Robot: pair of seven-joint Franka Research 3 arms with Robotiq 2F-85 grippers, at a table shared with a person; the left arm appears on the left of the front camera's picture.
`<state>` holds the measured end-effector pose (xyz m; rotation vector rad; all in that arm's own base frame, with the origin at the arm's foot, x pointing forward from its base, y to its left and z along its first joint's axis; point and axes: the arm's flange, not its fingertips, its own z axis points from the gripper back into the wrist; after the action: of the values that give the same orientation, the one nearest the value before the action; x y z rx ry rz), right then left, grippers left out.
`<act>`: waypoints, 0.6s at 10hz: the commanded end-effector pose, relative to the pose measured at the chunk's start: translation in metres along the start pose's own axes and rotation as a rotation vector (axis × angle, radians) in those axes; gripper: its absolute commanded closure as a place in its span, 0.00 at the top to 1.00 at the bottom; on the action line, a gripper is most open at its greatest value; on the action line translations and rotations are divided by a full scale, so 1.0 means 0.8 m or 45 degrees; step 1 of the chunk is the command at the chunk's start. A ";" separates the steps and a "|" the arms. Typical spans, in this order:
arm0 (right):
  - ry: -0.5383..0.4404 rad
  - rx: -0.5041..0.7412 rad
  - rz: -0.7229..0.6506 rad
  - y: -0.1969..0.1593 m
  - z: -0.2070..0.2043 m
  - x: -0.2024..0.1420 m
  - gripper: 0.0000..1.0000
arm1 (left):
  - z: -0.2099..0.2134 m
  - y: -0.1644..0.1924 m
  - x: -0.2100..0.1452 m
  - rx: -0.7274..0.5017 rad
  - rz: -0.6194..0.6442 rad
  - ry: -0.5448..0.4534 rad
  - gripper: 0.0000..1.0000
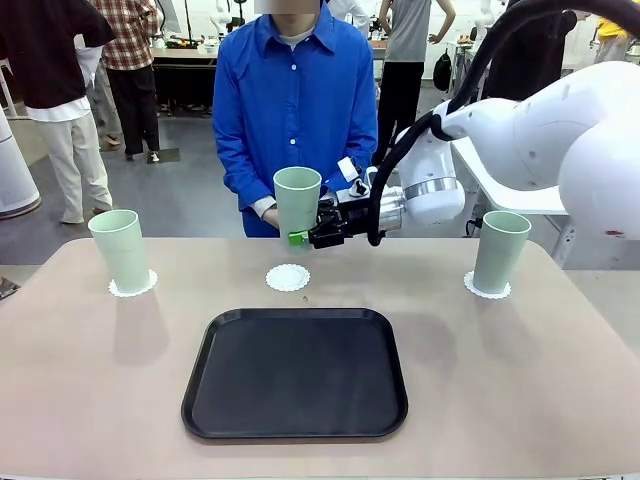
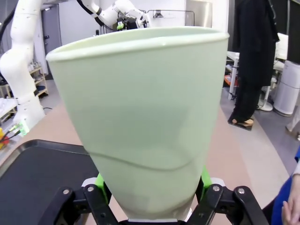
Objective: Place coasters on the table and set cups on them.
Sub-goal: Take one Reusable plastic cup from the Flat Tray and place it on a coaster set by the human.
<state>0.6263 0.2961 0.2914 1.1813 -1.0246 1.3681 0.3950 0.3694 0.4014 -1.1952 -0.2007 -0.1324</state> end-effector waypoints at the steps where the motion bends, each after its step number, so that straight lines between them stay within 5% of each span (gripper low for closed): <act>1: -0.025 -0.013 0.005 -0.019 -0.013 -0.010 0.81 | 0.001 -0.003 -0.001 0.006 0.001 -0.003 1.00; 6: 0.024 -0.038 -0.068 -0.031 -0.029 -0.046 0.81 | 0.001 -0.003 -0.001 0.006 0.001 -0.003 1.00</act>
<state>0.6371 0.3086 0.2507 1.1698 -0.9962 1.3406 0.3950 0.3694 0.4014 -1.1952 -0.2007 -0.1325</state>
